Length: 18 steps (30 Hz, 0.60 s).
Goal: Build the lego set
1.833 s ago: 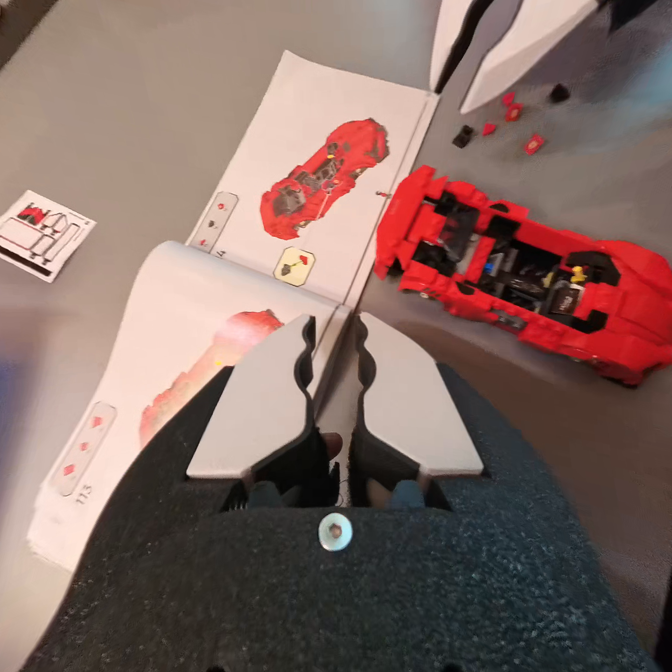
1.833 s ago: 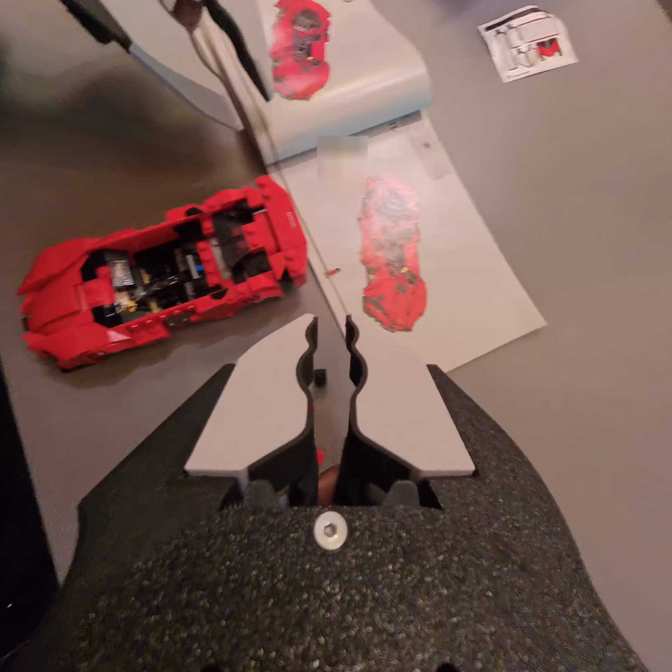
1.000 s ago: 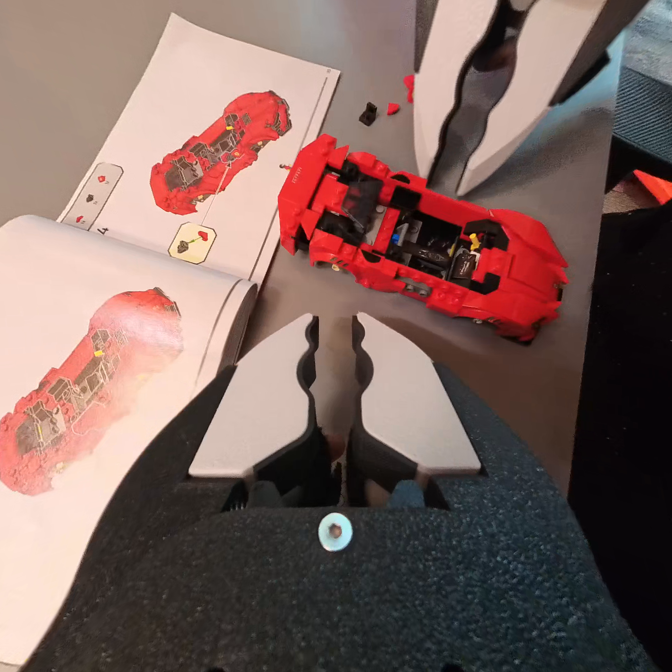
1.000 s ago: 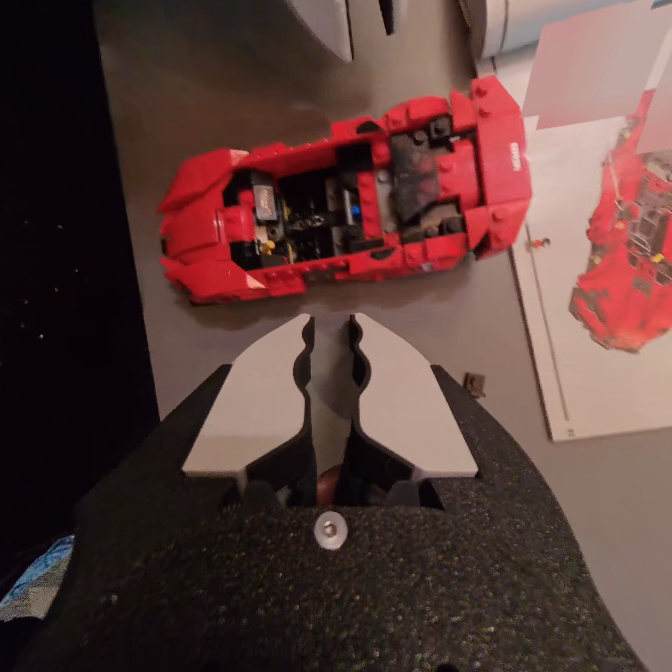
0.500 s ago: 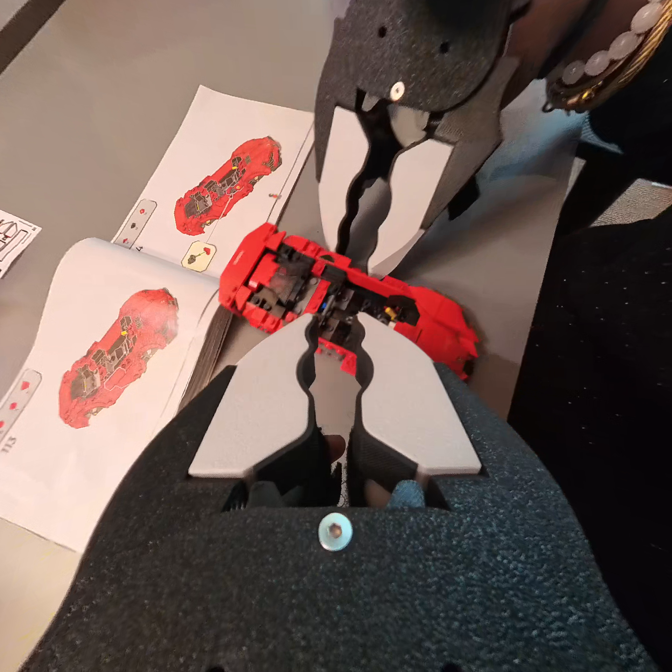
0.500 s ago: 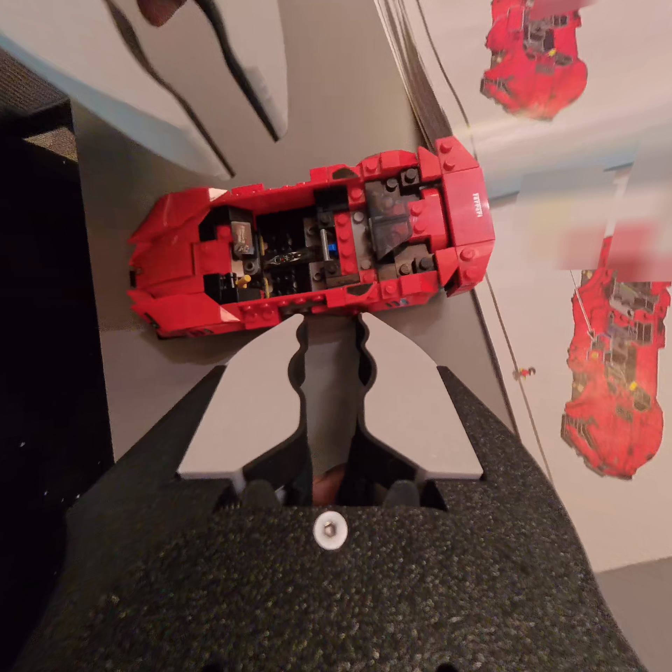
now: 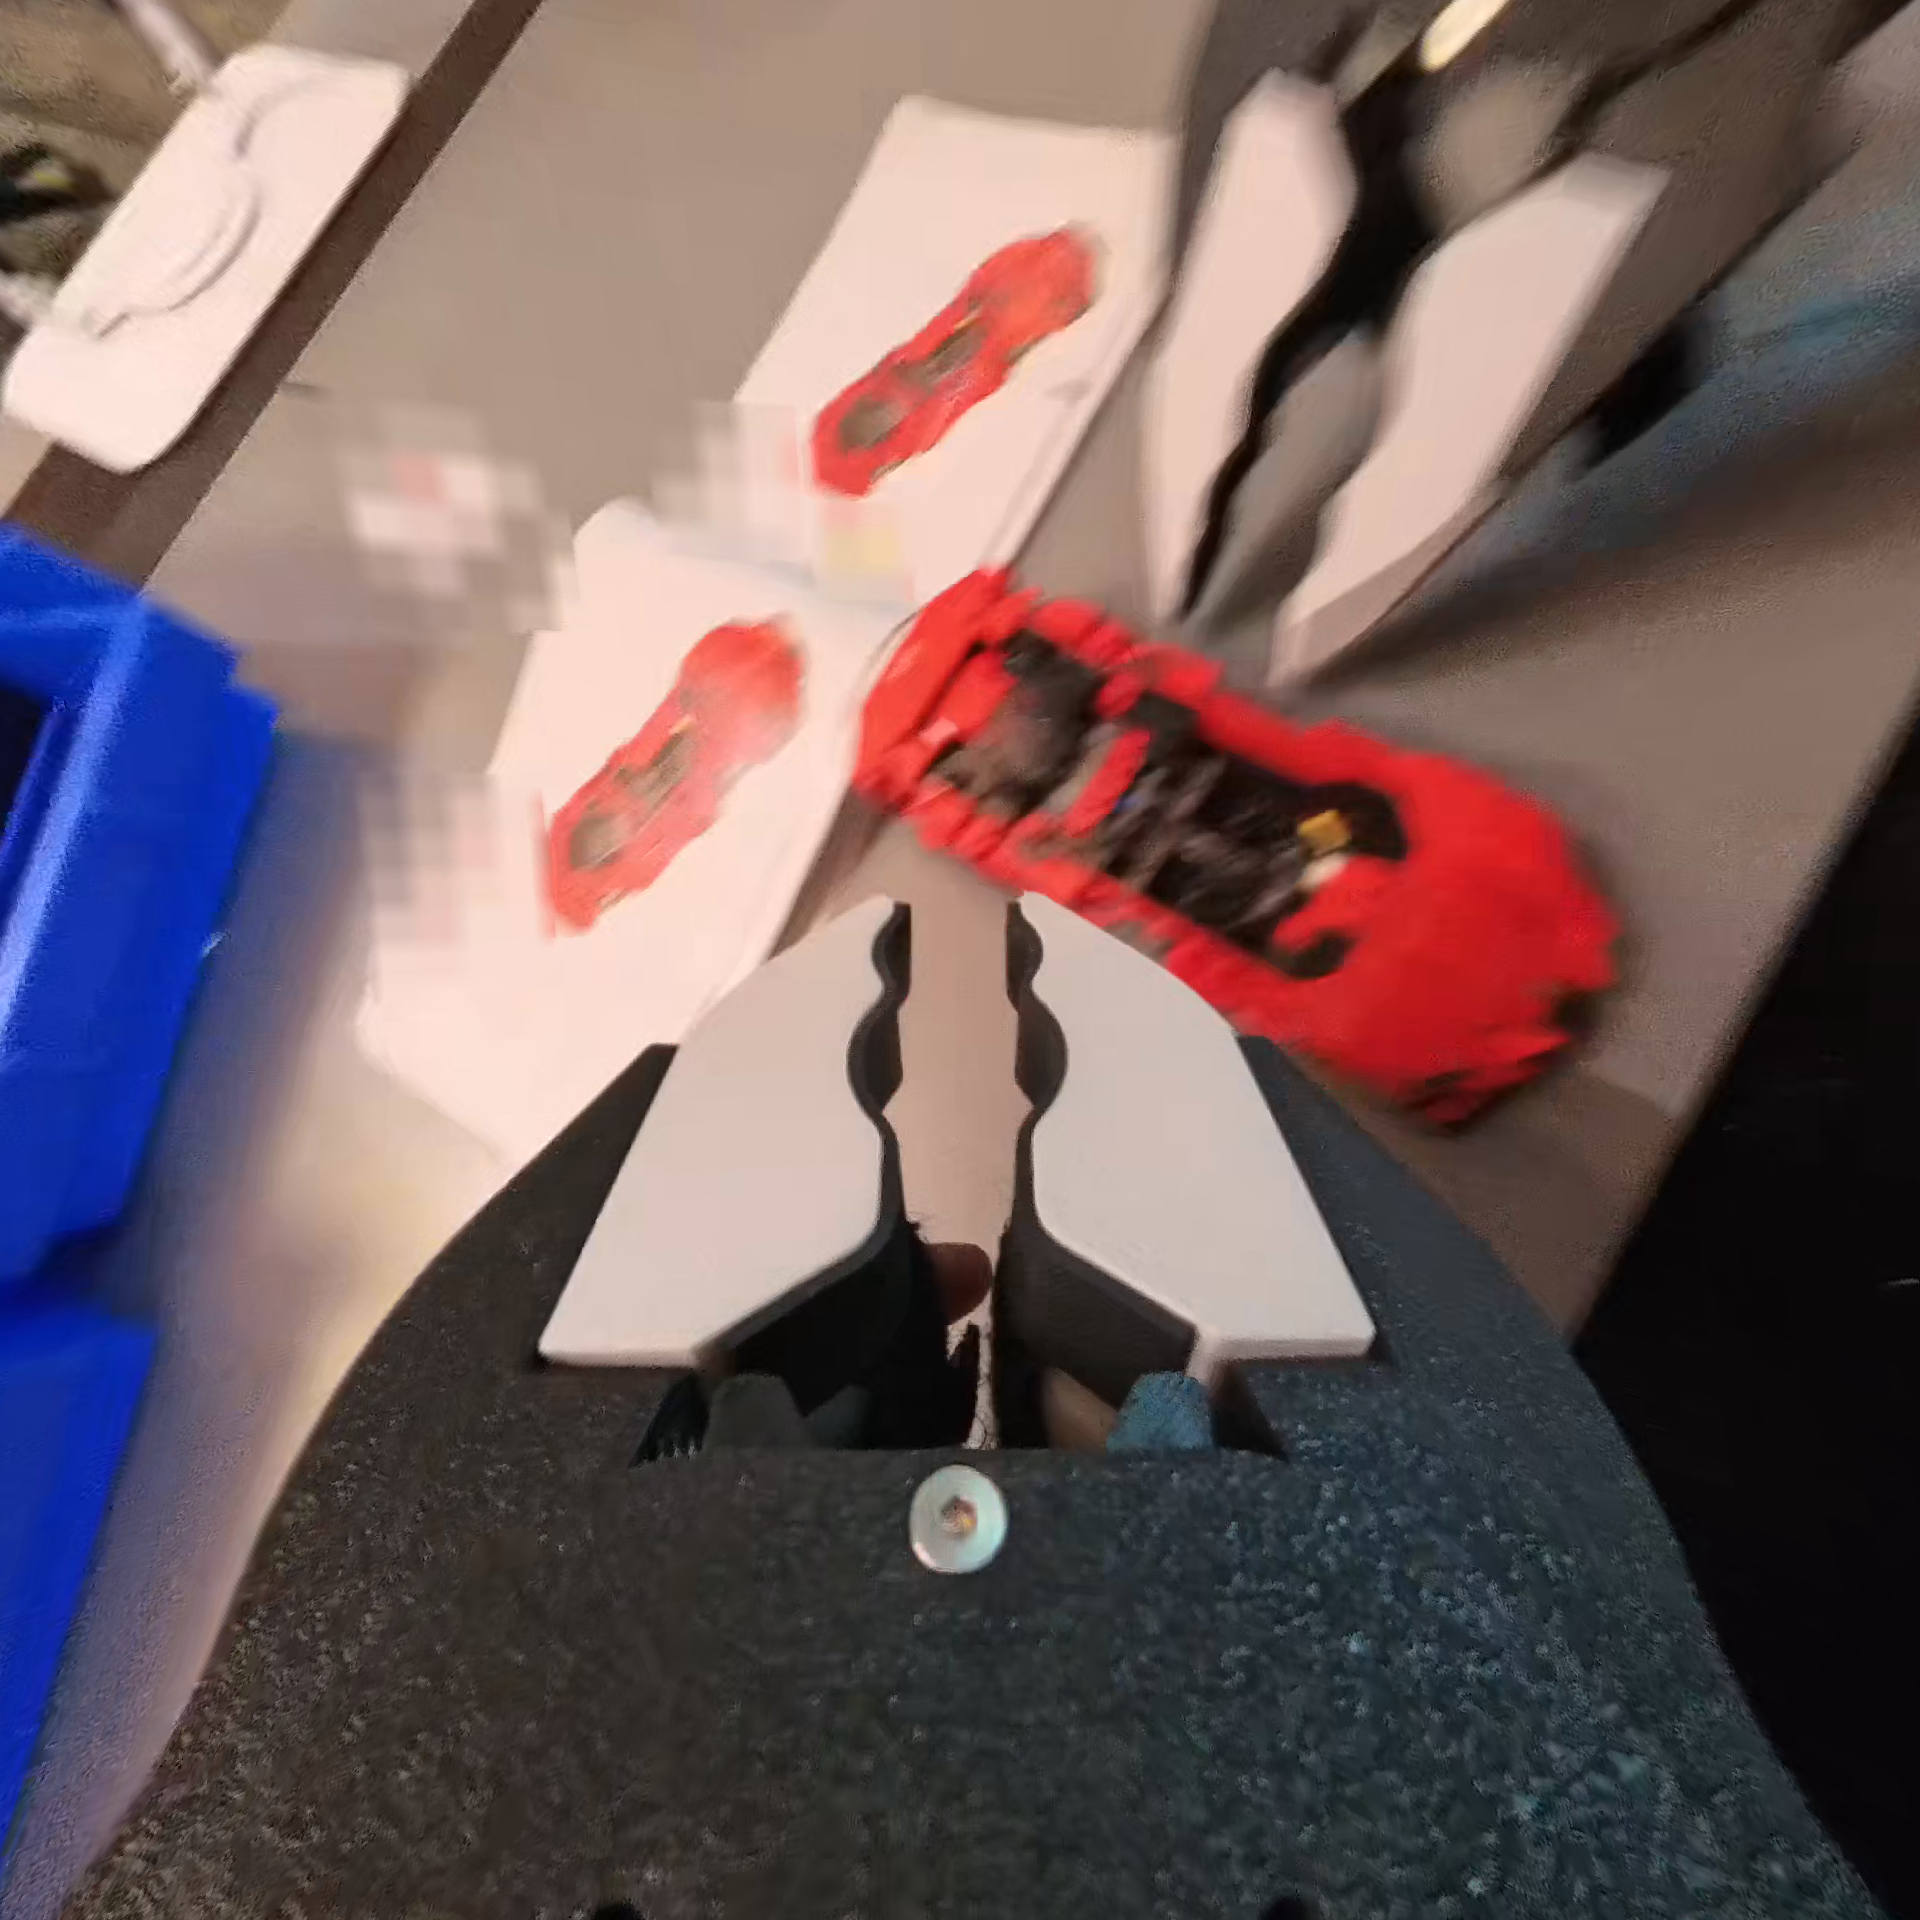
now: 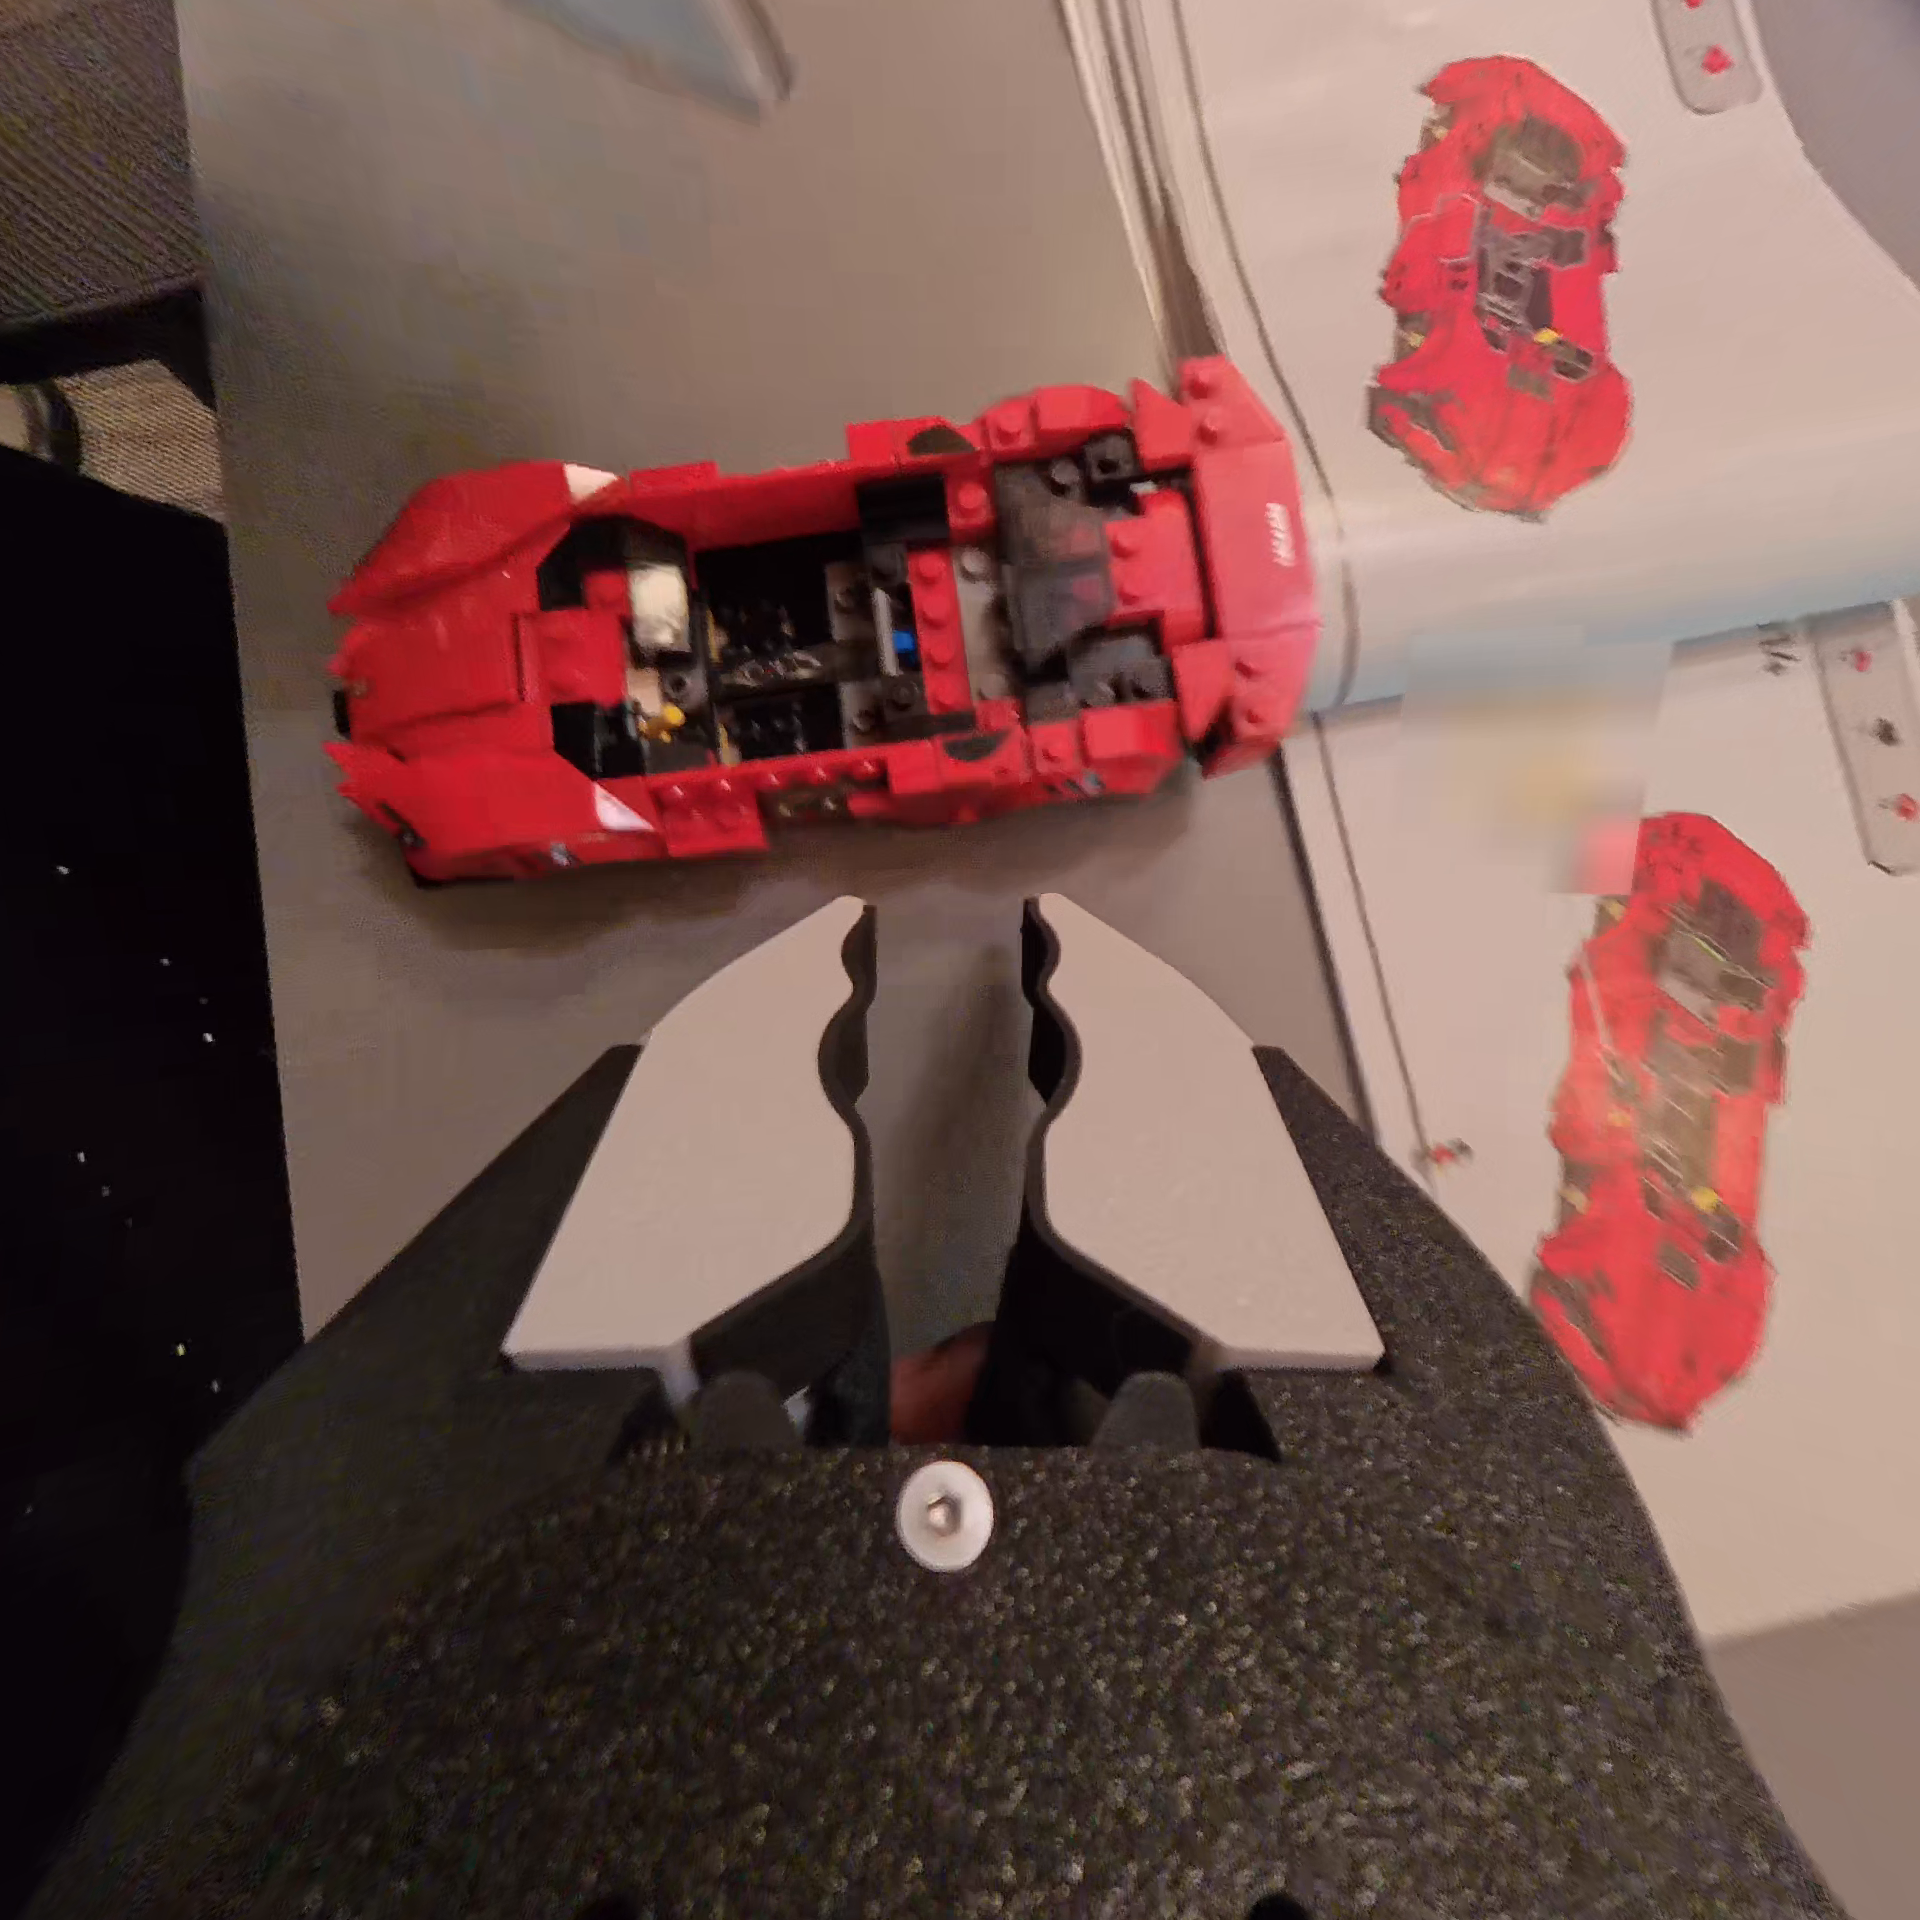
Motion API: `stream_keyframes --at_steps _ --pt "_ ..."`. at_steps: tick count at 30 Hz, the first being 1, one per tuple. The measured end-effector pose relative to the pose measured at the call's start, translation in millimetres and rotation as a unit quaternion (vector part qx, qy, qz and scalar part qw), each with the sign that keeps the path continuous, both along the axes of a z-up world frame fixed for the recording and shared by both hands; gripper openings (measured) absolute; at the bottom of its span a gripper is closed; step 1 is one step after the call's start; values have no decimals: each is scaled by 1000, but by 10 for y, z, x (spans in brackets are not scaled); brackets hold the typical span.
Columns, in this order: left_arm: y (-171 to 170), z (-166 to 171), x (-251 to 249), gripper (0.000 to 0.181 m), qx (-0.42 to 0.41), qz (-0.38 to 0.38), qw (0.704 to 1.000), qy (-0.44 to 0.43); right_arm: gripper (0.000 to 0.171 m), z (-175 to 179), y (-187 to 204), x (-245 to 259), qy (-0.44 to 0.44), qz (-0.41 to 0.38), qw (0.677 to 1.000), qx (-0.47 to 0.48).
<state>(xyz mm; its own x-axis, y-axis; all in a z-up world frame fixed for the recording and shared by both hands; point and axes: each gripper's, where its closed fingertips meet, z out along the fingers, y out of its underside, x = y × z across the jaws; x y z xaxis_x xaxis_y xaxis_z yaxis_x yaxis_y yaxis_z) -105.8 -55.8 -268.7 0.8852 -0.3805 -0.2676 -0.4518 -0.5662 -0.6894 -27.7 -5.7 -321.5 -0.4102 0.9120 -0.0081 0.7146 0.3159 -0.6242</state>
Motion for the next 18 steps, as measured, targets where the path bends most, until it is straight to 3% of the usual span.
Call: stream_keyframes --at_steps 3,7,11,18 --pt "55 -244 -564 32 -42 43 998 35 27 74 380 48 -12 -38 998 48" --pt "274 -502 -815 51 -44 11 990 136 39 65 811 -23 -27 -65 993 96" --pt "396 -518 -826 38 -43 1 991 125 43 -82 1003 -49 -62 -77 991 88" --pt "541 -528 -943 29 -39 26 993 104 47 -104 1160 -146 -48 -111 992 35"
